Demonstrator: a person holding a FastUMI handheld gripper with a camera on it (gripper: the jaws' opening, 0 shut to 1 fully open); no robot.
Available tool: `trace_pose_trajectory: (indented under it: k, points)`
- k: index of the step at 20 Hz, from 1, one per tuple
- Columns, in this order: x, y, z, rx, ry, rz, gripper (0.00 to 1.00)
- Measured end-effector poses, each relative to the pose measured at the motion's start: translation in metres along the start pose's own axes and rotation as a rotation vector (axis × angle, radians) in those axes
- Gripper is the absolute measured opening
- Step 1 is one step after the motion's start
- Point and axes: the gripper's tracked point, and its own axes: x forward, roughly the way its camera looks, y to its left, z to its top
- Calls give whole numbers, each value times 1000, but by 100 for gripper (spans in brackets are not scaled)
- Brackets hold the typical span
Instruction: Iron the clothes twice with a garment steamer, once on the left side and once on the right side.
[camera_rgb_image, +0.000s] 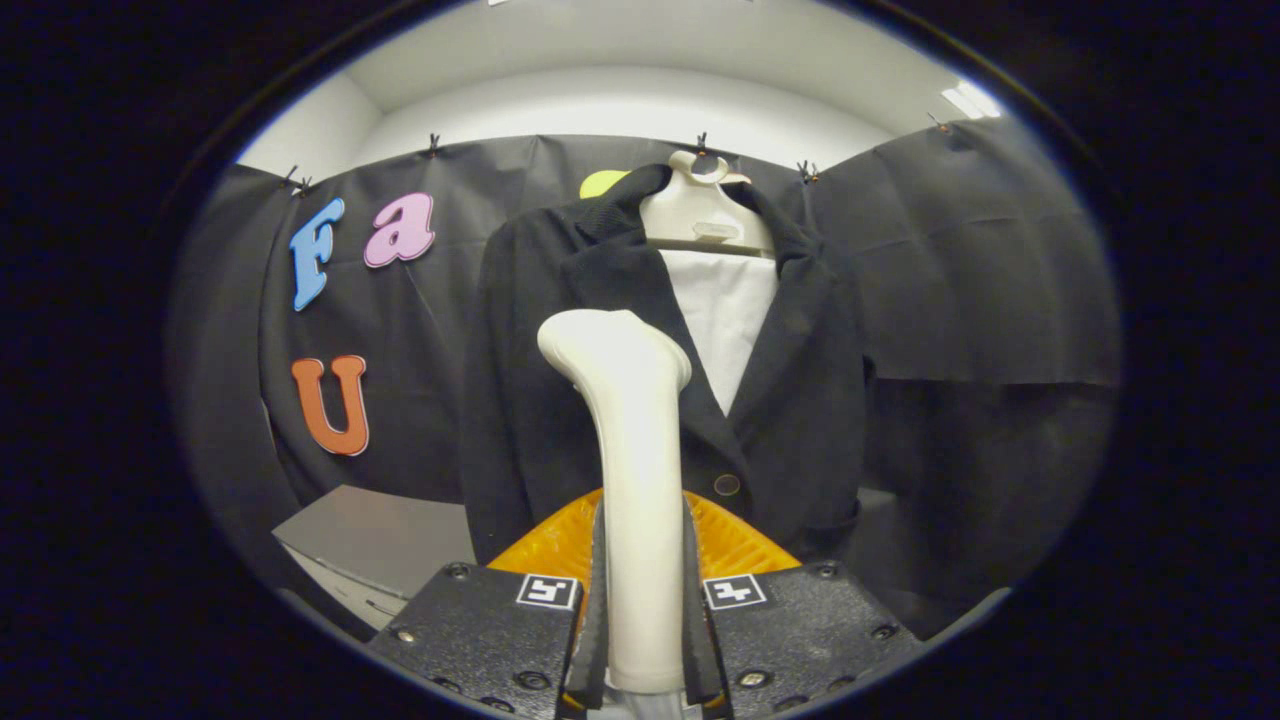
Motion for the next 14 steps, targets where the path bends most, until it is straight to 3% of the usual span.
trace_pose_trajectory:
  k: [14]
  points:
    - [-13, -16, -71, -13, 109, -45, 33]
